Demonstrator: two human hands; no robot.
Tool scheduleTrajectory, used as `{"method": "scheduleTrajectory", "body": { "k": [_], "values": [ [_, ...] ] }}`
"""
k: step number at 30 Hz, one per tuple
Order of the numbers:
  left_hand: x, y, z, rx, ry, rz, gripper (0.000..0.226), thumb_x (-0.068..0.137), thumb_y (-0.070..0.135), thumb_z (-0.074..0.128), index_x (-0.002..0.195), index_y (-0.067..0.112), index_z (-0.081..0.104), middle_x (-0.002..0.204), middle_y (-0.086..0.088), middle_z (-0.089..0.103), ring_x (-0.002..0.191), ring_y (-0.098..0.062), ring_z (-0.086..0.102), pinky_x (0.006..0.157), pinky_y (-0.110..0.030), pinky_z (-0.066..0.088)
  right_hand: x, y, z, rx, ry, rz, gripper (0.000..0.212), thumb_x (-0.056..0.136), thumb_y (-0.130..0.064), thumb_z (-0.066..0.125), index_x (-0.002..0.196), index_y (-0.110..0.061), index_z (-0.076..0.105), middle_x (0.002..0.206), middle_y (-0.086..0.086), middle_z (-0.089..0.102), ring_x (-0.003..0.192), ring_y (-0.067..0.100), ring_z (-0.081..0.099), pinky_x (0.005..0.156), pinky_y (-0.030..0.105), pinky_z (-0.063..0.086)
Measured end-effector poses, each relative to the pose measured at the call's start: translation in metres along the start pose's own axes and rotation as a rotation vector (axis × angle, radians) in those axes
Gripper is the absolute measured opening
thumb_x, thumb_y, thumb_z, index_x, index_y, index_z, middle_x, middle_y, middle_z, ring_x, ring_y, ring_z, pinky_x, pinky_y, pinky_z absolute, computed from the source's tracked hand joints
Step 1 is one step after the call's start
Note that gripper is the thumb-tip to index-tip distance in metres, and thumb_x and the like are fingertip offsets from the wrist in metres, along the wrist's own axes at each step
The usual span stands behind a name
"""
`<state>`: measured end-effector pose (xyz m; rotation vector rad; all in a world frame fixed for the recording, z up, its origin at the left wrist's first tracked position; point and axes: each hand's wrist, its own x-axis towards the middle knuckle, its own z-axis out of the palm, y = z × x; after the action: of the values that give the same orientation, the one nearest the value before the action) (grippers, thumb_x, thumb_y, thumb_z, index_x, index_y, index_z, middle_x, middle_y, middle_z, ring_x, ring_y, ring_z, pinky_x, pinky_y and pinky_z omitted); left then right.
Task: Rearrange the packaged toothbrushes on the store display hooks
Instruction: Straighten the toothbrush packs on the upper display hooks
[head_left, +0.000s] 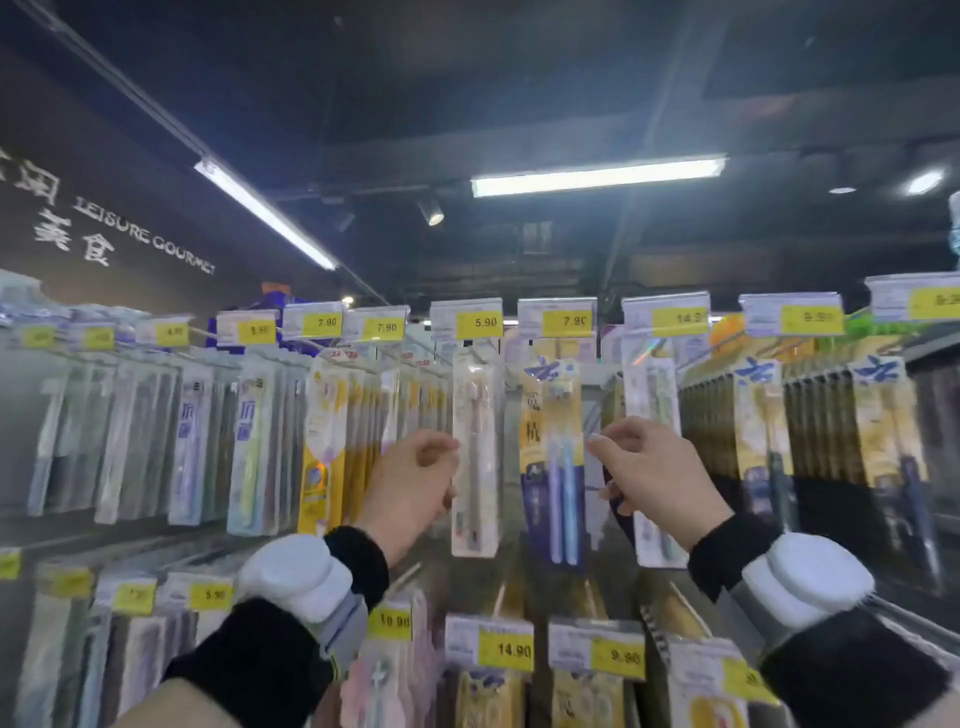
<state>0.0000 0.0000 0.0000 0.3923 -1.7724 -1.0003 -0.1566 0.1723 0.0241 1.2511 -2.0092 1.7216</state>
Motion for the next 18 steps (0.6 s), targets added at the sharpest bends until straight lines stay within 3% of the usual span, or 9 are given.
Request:
{"method": "scheduleTrajectory", "body": {
  "k": [4,6,8,10,12,15,18],
  "values": [
    [0.025,-0.013,0.000,0.062,0.055,0.126,0.033,0.098,0.030,0.057,0.130,0.028,0.057,0.121,0.010,0.064,0.090,-0.014,0.069,0.067,-0.022,0.055,0.018,-0.001,0.015,-0.162,0.100,-0.044,0.037,0.095,-0.045,0.061,0.120,-0.019,0.060,0.109,-0.002,0.068,0.065,0.014,0.073,0.049,0.024,0.056],
    [0.036,-0.013,0.005,0.065,0.059,0.159,0.038,0.098,0.033,0.056,0.136,0.031,0.051,0.128,0.013,0.058,0.096,-0.015,0.068,0.068,-0.023,0.054,0.026,-0.003,0.020,-0.163,0.110,-0.047,0.037,0.093,-0.046,0.062,0.119,-0.019,0.059,0.109,-0.002,0.067,0.064,0.015,0.072,0.049,0.026,0.054],
    [0.046,-0.017,0.011,0.075,0.070,0.195,0.040,0.099,0.030,0.054,0.139,0.029,0.048,0.130,0.011,0.056,0.110,-0.011,0.060,0.083,-0.021,0.049,0.031,-0.002,0.026,-0.177,0.101,-0.034,0.037,0.093,-0.046,0.063,0.118,-0.020,0.057,0.105,-0.004,0.067,0.064,0.017,0.071,0.052,0.028,0.053],
    [0.051,-0.017,0.018,0.040,0.088,0.219,0.038,0.099,0.027,0.054,0.137,0.027,0.048,0.125,0.009,0.056,0.105,-0.002,0.055,0.077,-0.011,0.040,0.034,-0.002,0.030,-0.205,0.109,-0.046,0.035,0.092,-0.047,0.063,0.115,-0.021,0.057,0.101,-0.006,0.067,0.067,0.018,0.071,0.061,0.033,0.056],
    [0.055,-0.013,0.022,-0.032,0.096,0.199,0.031,0.099,0.024,0.054,0.130,0.030,0.049,0.116,0.011,0.058,0.095,0.004,0.052,0.068,-0.010,0.037,0.039,0.001,0.031,-0.227,0.139,-0.068,0.032,0.092,-0.045,0.065,0.111,-0.021,0.060,0.098,-0.006,0.067,0.076,0.016,0.070,0.069,0.032,0.056],
    [0.057,-0.009,0.026,-0.063,0.117,0.188,0.015,0.099,0.026,0.055,0.113,0.032,0.054,0.104,0.015,0.060,0.092,0.005,0.053,0.070,-0.012,0.037,0.041,0.002,0.026,-0.197,0.134,-0.078,0.020,0.094,-0.038,0.065,0.105,-0.022,0.063,0.096,-0.005,0.068,0.079,0.009,0.063,0.063,0.023,0.048],
    [0.057,-0.006,0.027,-0.117,0.130,0.161,0.010,0.100,0.027,0.054,0.106,0.026,0.062,0.101,0.011,0.065,0.093,-0.001,0.058,0.073,-0.017,0.042,0.041,0.002,0.020,-0.059,0.055,-0.081,0.012,0.097,-0.032,0.063,0.094,-0.021,0.069,0.073,-0.005,0.065,0.058,0.010,0.057,0.051,0.015,0.043]
  ]
}}
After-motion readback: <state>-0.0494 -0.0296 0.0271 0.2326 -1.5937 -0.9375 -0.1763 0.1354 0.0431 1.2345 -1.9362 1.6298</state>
